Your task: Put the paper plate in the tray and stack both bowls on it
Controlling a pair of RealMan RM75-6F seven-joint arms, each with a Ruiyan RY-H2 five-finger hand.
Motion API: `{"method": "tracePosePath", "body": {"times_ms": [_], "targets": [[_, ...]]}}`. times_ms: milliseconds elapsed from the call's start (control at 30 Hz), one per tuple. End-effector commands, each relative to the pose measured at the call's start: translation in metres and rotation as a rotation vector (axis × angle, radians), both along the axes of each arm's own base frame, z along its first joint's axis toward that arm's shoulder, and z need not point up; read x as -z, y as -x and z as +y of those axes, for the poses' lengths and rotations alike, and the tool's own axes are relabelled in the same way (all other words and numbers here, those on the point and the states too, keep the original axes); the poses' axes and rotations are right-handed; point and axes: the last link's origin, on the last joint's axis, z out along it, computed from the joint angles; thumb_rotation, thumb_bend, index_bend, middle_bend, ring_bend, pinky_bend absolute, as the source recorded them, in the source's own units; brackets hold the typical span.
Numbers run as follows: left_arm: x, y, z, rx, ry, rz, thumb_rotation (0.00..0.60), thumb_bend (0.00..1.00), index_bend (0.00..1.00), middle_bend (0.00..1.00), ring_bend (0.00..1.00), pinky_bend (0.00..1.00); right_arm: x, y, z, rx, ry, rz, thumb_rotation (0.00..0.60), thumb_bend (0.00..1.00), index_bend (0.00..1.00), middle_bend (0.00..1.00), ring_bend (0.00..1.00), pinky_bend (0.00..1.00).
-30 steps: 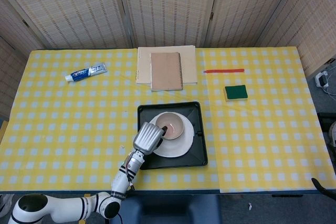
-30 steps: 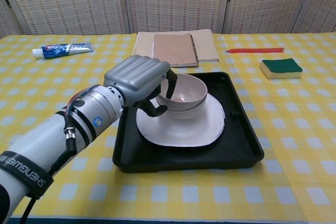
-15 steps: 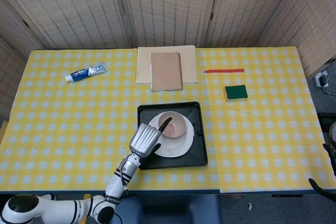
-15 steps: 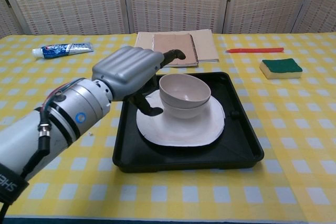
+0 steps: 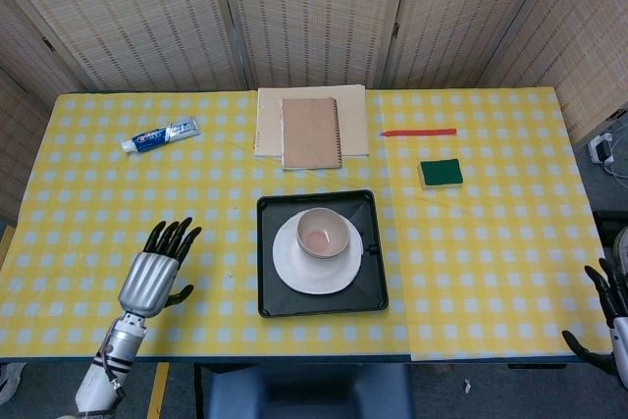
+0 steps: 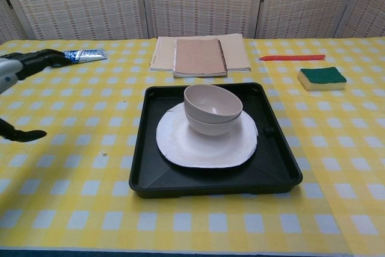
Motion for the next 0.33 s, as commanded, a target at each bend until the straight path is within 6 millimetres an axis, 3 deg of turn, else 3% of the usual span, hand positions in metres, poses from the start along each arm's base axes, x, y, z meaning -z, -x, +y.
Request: {"method": "tracePosePath", "body": {"times_ms": [33,167,333], "targets": [[-0.043,0.051,-0.053,-0.076,-0.100,-0.061,0.600,0.24,0.05,0.00,0.00,0.00,0.006,-0.007,-0.004,-0.027,-0.012,0.004,0.600,0.25,0.00,0.00,0.00,0.00],[-0.060,0.069,-0.076,-0.088,-0.189,-0.090,0.600,0.24,0.05,0.00,0.00,0.00,0.011,-0.014,-0.008,-0.055,-0.024,0.013,0.600,0.25,0.00,0.00,0.00,0.00],[-0.075,0.071,-0.086,-0.075,-0.242,-0.070,0.600,0.24,0.02,0.00,0.00,0.00,0.017,-0.020,-0.013,-0.074,-0.050,0.015,0.600,0.25,0.00,0.00,0.00,0.00]]}}
